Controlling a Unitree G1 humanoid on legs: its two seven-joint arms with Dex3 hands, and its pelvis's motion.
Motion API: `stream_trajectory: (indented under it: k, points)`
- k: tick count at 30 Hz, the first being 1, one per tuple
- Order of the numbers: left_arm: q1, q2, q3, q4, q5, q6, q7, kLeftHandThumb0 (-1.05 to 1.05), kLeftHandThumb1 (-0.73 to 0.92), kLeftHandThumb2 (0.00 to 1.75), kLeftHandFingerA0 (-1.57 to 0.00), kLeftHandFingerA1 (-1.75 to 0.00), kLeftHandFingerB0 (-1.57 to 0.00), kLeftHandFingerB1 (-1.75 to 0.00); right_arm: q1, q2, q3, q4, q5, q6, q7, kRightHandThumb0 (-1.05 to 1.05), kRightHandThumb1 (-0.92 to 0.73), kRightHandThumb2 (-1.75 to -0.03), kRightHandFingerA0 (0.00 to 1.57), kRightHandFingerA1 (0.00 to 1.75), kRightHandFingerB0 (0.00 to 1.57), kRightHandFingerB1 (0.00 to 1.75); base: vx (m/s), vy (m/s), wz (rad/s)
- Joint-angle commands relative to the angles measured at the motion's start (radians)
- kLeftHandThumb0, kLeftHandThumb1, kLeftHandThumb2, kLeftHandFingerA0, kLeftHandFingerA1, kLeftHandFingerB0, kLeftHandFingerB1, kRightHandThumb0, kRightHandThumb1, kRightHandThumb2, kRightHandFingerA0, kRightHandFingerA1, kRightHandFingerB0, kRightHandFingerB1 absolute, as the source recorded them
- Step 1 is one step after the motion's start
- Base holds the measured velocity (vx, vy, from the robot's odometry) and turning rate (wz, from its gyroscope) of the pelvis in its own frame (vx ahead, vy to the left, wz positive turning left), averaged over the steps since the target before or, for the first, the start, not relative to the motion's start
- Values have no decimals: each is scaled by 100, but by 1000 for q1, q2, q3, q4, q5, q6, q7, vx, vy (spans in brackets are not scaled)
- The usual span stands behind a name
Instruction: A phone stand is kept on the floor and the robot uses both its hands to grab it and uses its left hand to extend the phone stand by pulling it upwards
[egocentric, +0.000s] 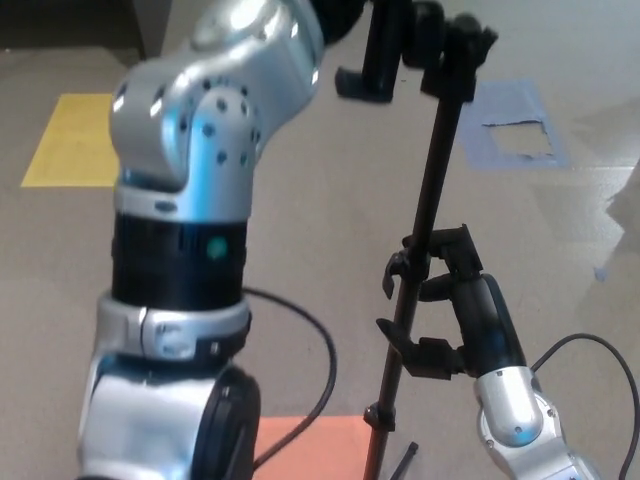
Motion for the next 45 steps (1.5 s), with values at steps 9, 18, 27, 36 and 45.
stream_trajectory:
  k: [9, 18, 27, 36, 45]
  points:
    - [-654, 49, 151, 183, -81, -103, 66, -14, 46, 87, -107, -175, -35, -65, 45, -11, -45, -5, 71, 30, 13, -18, -36, -86, 126, 133, 116, 126, 0, 0, 0]
    - [-670, 35, 176, 199, -63, -108, 81, -10, 48, 85, -107, -175, -24, -62, 48, -13, -42, -10, 67, 35, 11, -18, -36, -86, 126, 133, 117, 127, 0, 0, 0]
    - [-665, 35, 194, 210, -45, -105, 65, -17, 45, 90, -129, -155, -31, -64, 49, -11, -43, -16, 59, 42, 8, -19, -34, -84, 127, 134, 117, 127, 0, 0, 0]
    - [-582, 26, 134, 149, 31, -93, 72, -15, 51, 68, -93, -175, -56, -73, 47, -8, -46, -28, 61, 55, 12, -19, -34, -84, 128, 135, 118, 128, 0, 0, 0]
    - [-279, 222, -192, -56, 156, -71, -171, -102, 59, 103, 0, -7, 0, 0, 74, -7, -32, -57, 53, 58, 6, -17, -34, -85, 129, 136, 119, 129, 0, 0, 0]
